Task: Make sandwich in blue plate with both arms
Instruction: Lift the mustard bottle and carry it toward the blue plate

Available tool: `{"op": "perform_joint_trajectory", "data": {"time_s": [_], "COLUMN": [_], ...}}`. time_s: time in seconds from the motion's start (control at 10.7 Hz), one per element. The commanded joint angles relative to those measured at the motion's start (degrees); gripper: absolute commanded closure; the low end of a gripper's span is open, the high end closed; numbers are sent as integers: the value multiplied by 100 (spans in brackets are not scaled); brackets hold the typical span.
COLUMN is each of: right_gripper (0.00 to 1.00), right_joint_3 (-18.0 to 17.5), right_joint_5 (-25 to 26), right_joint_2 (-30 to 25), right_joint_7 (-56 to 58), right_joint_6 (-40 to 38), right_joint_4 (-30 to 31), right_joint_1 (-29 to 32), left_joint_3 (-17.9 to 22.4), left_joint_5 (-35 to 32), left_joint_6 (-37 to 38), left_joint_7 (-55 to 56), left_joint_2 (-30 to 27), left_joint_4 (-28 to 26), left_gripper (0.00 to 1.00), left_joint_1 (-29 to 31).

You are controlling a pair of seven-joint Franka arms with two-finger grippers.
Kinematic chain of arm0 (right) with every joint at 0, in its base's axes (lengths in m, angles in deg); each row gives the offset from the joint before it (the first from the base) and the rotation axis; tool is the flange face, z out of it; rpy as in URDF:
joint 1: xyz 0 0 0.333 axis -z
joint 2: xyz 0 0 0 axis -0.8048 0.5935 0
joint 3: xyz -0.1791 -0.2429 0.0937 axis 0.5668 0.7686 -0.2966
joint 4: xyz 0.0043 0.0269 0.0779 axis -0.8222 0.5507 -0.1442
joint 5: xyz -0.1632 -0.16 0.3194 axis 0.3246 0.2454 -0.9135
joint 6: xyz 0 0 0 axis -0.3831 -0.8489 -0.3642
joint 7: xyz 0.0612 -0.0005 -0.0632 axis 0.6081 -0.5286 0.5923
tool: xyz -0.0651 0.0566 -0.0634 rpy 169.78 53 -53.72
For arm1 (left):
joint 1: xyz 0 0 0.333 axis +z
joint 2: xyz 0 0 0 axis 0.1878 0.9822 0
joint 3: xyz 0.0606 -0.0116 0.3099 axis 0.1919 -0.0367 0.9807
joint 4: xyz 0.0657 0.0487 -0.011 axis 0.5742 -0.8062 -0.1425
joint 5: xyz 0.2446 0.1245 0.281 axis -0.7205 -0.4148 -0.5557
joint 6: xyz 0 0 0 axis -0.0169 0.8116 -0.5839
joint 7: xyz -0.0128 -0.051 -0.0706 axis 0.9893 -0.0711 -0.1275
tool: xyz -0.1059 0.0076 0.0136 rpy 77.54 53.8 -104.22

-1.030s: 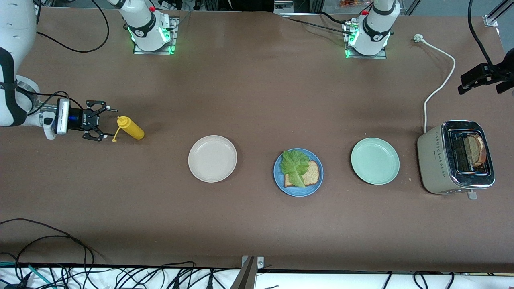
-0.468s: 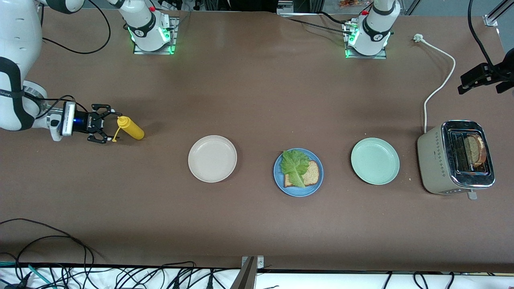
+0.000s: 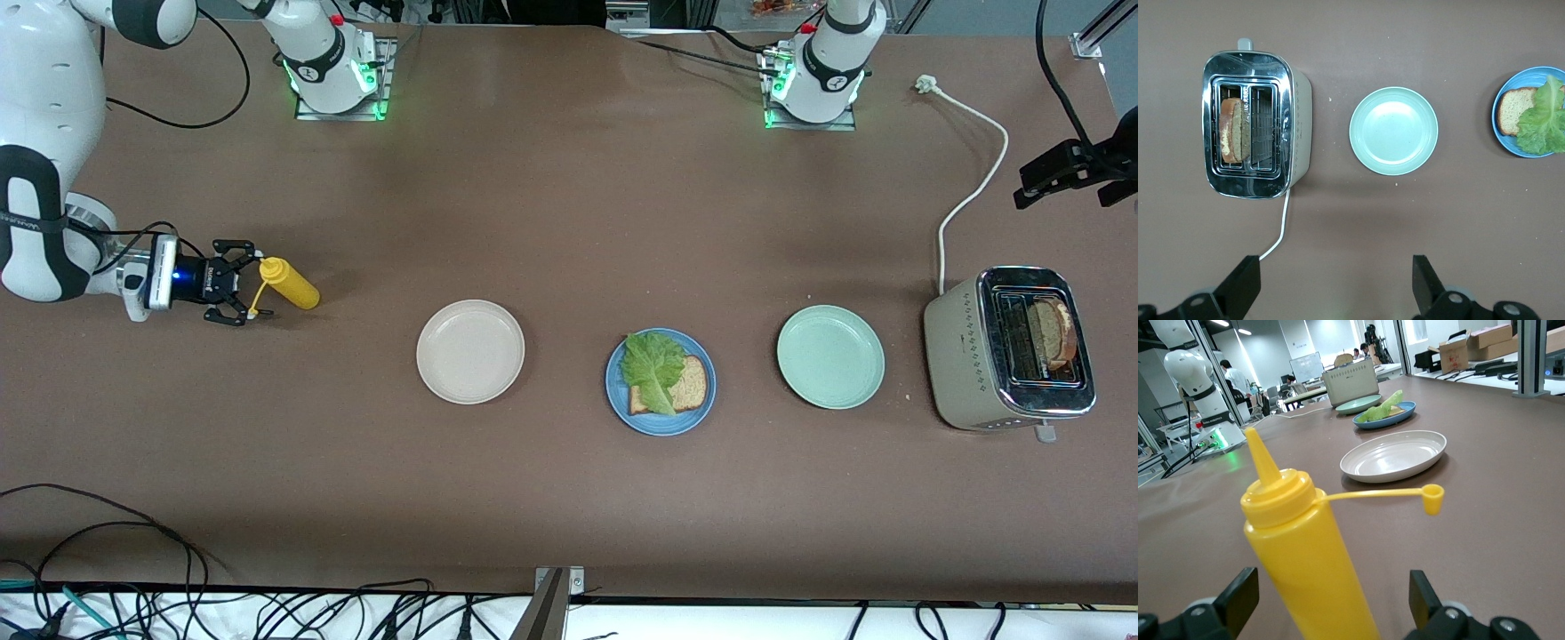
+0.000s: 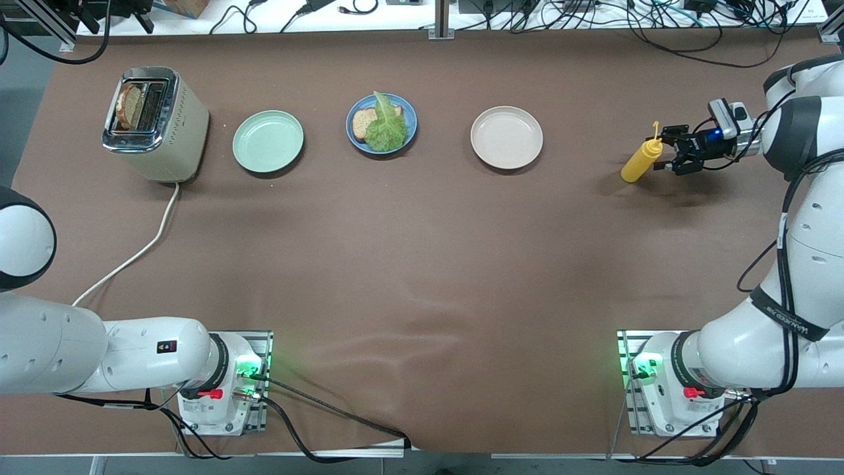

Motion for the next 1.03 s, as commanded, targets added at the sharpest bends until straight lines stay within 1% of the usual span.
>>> {"op": "perform_joint_trajectory", "data": {"time_s": [0.0, 0.28, 0.37, 0.47, 0.56, 0.66, 0.75, 0.84, 0.94], "right_gripper": [0, 0, 0, 21, 51, 71, 90, 94, 94], "right_joint_3": [-212, -361, -388, -449, -467, -615, -791, -862, -854], "right_joint_5": [-169, -213, -335, -362, -371, -397, -537, -564, -573], "right_joint_2": [258, 293, 328, 346, 346, 346, 346, 338, 277], "right_joint_7": [116, 108, 108, 108, 99, 81, 64, -23, -337], "right_joint_6": [-187, -160, -169, -143, -99, 6, 120, 260, 375], "right_joint_4": [-182, -182, -182, -182, -182, -191, -278, -514, -777], "right_joint_1": [109, 109, 101, 101, 48, 30, 22, -57, -214], "left_joint_3": [-35, -35, -35, -35, -35, -35, -35, -35, -35], "left_joint_5": [-208, -208, -208, -208, -208, -208, -208, -208, -208], "left_joint_6": [123, 123, 123, 123, 123, 123, 123, 123, 123], "left_joint_7": [-11, -11, -11, -11, -11, -11, -11, -11, -11], "left_joint_2": [70, 70, 70, 70, 70, 70, 70, 70, 70], "left_joint_4": [169, 169, 169, 169, 169, 169, 169, 169, 169], "left_gripper": [0, 0, 0, 0, 0, 0, 0, 0, 0], "left_joint_1": [-1, -1, -1, -1, -1, -1, -1, -1, -1]}}
